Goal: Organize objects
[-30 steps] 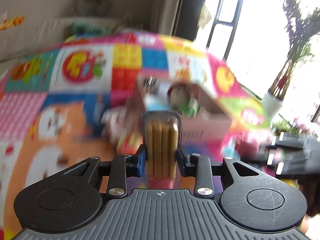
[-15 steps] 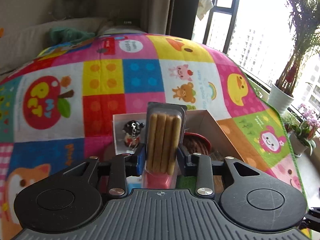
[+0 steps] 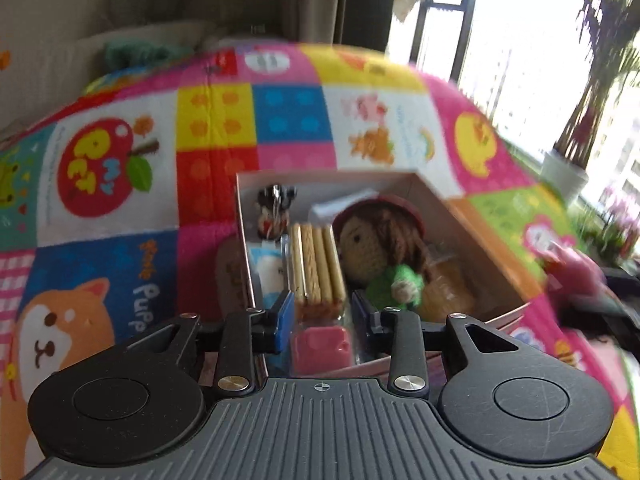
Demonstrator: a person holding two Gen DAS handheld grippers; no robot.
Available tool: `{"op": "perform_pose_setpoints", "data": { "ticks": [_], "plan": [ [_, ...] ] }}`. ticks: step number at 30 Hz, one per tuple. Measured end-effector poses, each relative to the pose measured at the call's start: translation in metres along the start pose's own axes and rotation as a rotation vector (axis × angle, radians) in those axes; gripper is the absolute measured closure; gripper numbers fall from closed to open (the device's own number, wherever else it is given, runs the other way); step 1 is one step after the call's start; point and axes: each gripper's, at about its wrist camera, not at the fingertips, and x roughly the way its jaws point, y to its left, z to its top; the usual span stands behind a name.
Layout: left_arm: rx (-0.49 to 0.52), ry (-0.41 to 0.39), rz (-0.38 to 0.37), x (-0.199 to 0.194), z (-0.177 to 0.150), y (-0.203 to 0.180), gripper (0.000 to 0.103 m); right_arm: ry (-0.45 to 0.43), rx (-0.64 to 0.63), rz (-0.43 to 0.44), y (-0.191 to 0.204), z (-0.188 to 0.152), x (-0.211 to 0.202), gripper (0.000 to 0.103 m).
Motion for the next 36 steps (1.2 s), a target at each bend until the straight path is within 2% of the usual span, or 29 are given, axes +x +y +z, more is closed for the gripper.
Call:
{"op": "perform_pose_setpoints", "data": {
  "ticks": [5, 7, 8, 11, 14, 18, 22, 25, 30, 36],
  "plan": [
    [-0.097, -0.127, -0.074, -0.053, -0.015, 0.02, 0.067, -0.023, 0.123, -0.025, -0.023, 0.061, 0.053, 0.055],
    [-0.136, -0.153, -0.042, -0.066, -0.02, 0.035, 0.067, -0.018, 0.162, -0.009, -0.031, 0.079, 0.077, 0.047],
    [-0.161, -0.162, -0.012, -0.071, -0.022, 0.045, 0.067, -0.006, 0.171, -0.013, -0.033, 0.084, 0.088, 0.034],
    [-0.261, -0.145, 0.095, -0.073, -0.026, 0.083, 0.068, -0.006, 0.149, -0.08, -0.026, 0.088, 0.1, 0.032],
    [-0.363, -0.102, 0.149, -0.059, -0.032, 0.116, 0.069, -0.007, 0.139, -0.062, -0.017, 0.075, 0.089, 0.032],
    [-0.427, -0.062, 0.131, -0.023, -0.033, 0.128, 0.069, -0.004, 0.063, -0.054, 0.002, 0.047, 0.064, 0.024],
    [-0.391, -0.047, 0.123, 0.009, -0.021, 0.117, 0.069, 0.054, -0.037, -0.04, 0.021, 0.009, 0.044, 0.022],
    [-0.336, 0.018, 0.125, 0.028, -0.019, 0.108, 0.07, 0.088, -0.086, -0.05, 0.026, -0.017, 0.031, 0.022],
    [-0.263, 0.079, 0.069, 0.015, -0.044, 0.093, 0.073, 0.114, -0.036, -0.08, 0.009, -0.048, 0.011, 0.016],
    [-0.31, 0.102, 0.021, -0.024, -0.078, 0.073, 0.076, 0.17, 0.084, -0.097, -0.017, -0.071, 0.014, 0.016]
  ]
}}
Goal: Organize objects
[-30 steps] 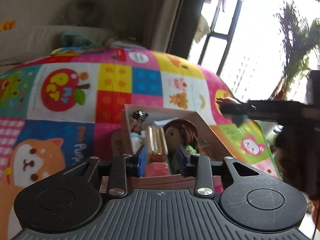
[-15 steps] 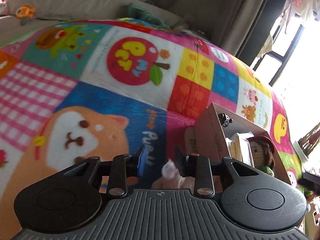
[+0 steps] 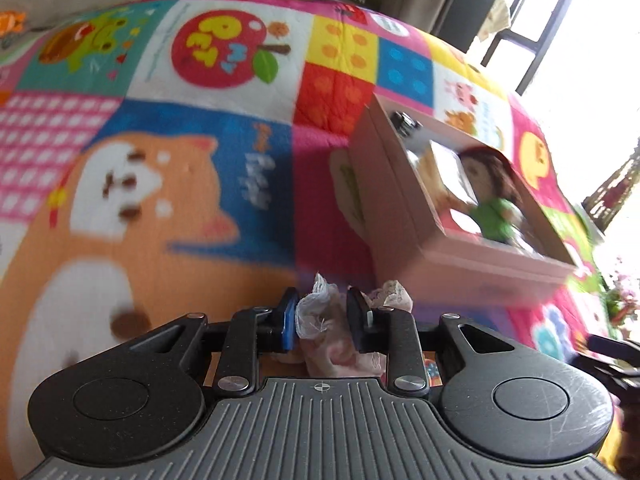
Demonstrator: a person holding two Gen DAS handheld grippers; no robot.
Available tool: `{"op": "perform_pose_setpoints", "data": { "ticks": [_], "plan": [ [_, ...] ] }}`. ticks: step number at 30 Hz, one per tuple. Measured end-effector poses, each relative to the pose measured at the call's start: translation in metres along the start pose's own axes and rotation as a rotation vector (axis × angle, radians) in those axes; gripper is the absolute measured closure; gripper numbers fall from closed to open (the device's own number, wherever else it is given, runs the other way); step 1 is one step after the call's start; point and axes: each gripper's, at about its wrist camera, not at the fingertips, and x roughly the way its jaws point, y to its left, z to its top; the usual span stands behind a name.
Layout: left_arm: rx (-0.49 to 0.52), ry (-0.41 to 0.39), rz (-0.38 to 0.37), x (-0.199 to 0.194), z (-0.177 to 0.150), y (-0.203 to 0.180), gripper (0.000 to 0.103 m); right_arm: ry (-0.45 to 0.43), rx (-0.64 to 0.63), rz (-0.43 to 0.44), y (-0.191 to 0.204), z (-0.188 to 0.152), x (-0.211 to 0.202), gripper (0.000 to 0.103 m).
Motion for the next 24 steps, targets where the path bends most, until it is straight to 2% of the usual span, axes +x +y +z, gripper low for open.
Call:
{"op": "perform_pose_setpoints", "data": {
  "ticks": [5, 8, 10, 12, 15, 17, 22, 24],
  "plan": [
    [-0.026, 0.067, -0.142, -0.002, -0.023, -0.032, 0.076, 0.01, 0.051, -0.001, -0.004, -0.008, 0.004, 0.015],
    [-0.026, 0.124, -0.233, 0.003, -0.031, -0.049, 0.075, -0.007, 0.059, -0.002, -0.002, -0.01, -0.002, 0.011],
    [0.013, 0.092, -0.192, 0.0, -0.032, -0.056, 0.076, -0.024, 0.046, -0.002, 0.001, -0.011, -0.01, 0.008],
    [0.02, 0.017, -0.112, -0.009, -0.028, -0.054, 0.076, -0.033, 0.019, 0.02, 0.007, -0.013, -0.019, 0.005],
    [-0.029, -0.085, 0.0, -0.025, -0.017, -0.04, 0.076, -0.025, -0.075, 0.083, 0.03, -0.019, -0.028, 0.002],
    [-0.063, -0.128, 0.049, -0.034, -0.011, -0.031, 0.078, -0.003, -0.143, 0.126, 0.053, -0.025, -0.029, 0.002],
    [-0.084, -0.121, 0.069, -0.045, -0.011, -0.019, 0.078, 0.061, -0.273, 0.295, 0.111, -0.043, -0.027, 0.002],
    [-0.084, -0.101, 0.061, -0.043, -0.015, -0.018, 0.078, 0.07, -0.338, 0.304, 0.129, -0.051, -0.026, 0.004]
  ]
}}
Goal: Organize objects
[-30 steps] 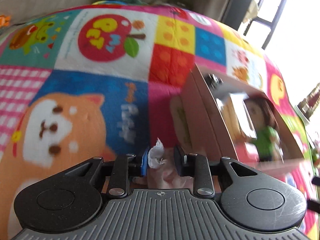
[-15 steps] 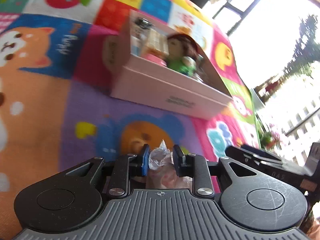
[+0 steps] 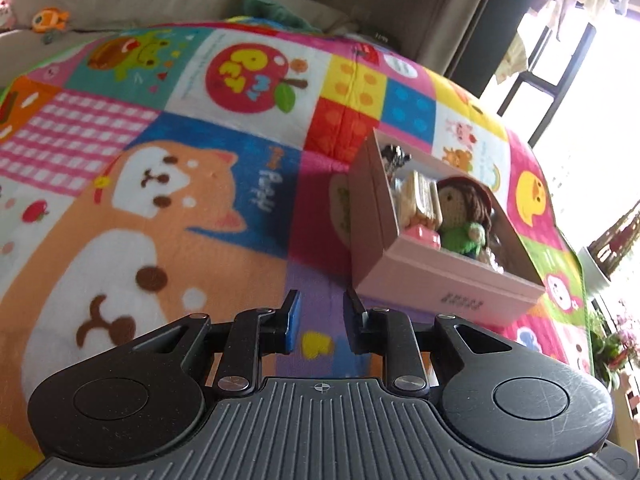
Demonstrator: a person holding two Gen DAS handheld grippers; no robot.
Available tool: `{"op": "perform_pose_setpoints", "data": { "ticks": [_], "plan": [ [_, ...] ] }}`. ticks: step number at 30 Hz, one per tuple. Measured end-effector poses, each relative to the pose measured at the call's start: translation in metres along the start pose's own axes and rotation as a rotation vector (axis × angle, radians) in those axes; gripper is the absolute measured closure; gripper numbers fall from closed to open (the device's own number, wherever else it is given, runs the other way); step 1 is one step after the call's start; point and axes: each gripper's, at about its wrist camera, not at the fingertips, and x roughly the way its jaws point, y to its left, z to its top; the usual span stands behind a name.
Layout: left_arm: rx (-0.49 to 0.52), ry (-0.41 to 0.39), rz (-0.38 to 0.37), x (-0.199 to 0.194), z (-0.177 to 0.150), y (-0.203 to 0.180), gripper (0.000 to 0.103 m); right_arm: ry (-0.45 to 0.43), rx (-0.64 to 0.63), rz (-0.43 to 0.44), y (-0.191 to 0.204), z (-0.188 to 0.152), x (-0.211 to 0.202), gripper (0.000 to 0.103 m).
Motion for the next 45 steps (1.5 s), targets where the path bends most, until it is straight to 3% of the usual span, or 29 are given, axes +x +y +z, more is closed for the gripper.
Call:
{"op": "perform_pose_setpoints", "data": {
  "ticks": [3, 6, 11, 13, 19, 23, 25, 28, 33, 37, 45],
  "plan": [
    [-0.006, 0.021, -0.01, 0.0, -0.007, 0.007, 0.078, 0.035, -0.094, -0.084, 0.01, -0.005, 0.008, 0.019],
    [-0.024, 0.039, -0.004, -0.002, -0.015, 0.016, 0.078, 0.047, -0.081, -0.129, -0.01, -0.007, -0.001, 0.019],
    [-0.037, 0.067, -0.003, 0.002, -0.023, 0.016, 0.078, 0.043, -0.019, -0.423, -0.064, -0.009, -0.01, 0.019],
    [-0.019, 0.075, -0.017, 0.004, -0.026, 0.009, 0.078, 0.042, 0.084, -0.446, -0.085, -0.008, -0.015, 0.019],
    [0.07, 0.096, -0.058, 0.005, -0.033, -0.019, 0.078, 0.001, 0.267, -0.335, -0.104, -0.013, -0.029, 0.017],
    [0.115, 0.086, -0.026, 0.006, -0.034, -0.03, 0.078, -0.031, 0.205, -0.193, -0.076, -0.011, -0.022, 0.01],
    [0.117, 0.092, -0.025, 0.007, -0.034, -0.032, 0.078, -0.029, 0.144, -0.163, -0.054, -0.007, -0.014, 0.01],
    [0.123, 0.092, -0.023, 0.005, -0.033, -0.033, 0.078, -0.01, 0.098, -0.154, -0.034, -0.003, 0.003, 0.016],
    [0.137, 0.088, -0.012, 0.001, -0.033, -0.032, 0.078, -0.006, 0.087, -0.185, -0.035, 0.003, 0.01, 0.036],
    [0.149, 0.088, -0.01, 0.002, -0.034, -0.034, 0.078, 0.001, 0.123, -0.234, -0.057, -0.001, 0.004, 0.036],
    [0.184, 0.092, -0.028, 0.002, -0.037, -0.042, 0.078, -0.039, 0.203, -0.216, -0.083, -0.005, -0.017, 0.032]
  ]
}}
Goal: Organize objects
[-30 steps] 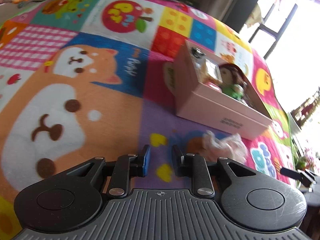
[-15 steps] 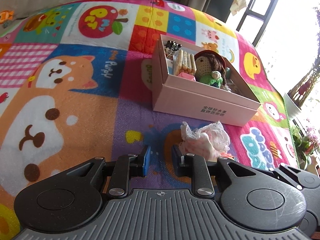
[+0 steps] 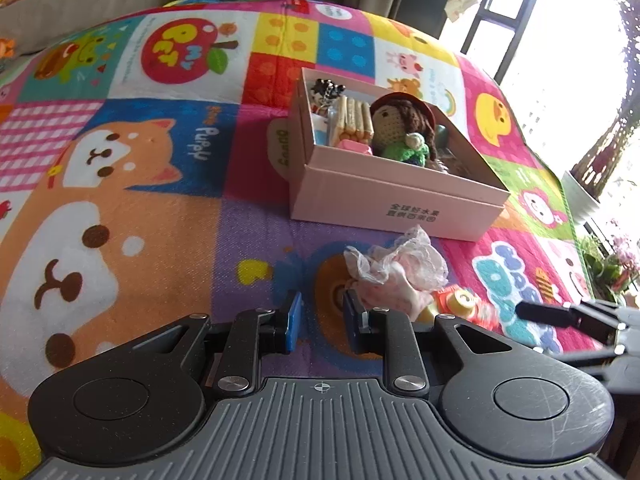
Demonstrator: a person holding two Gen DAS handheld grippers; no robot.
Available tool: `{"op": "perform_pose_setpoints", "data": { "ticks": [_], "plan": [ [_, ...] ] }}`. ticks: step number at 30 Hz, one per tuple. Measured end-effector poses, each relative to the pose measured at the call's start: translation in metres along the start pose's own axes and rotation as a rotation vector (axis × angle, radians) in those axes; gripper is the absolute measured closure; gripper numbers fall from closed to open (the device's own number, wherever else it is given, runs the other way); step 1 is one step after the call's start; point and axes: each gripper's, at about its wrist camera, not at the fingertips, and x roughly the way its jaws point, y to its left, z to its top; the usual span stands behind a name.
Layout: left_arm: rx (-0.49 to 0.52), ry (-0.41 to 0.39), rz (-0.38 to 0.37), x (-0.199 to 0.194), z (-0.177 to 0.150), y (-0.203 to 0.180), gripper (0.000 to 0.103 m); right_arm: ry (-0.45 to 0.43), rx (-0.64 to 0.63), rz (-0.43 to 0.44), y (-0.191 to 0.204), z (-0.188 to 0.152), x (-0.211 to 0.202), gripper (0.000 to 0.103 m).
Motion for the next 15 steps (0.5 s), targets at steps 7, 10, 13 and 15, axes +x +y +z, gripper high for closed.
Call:
{"op": "perform_pose_setpoints", "data": {
  "ticks": [7, 10, 13, 15],
  "plan": [
    [-0.015, 0.003, 0.009, -0.004, -0.001, 0.007, 0.078, -0.098, 0.154, -0.122, -0.039, 0.017, 0.0, 0.019],
    [-0.018, 0.011, -0.021, -0.005, -0.001, 0.008, 0.078, -0.088, 0.085, -0.265, -0.041, 0.016, 0.014, 0.021],
    [-0.015, 0.01, -0.025, -0.005, -0.002, 0.007, 0.078, -0.053, 0.061, -0.214, -0.033, 0.009, 0.022, 0.023],
    [-0.022, 0.005, -0.017, -0.005, -0.001, 0.008, 0.078, -0.034, 0.027, -0.154, -0.017, 0.001, 0.023, 0.024]
  ]
}}
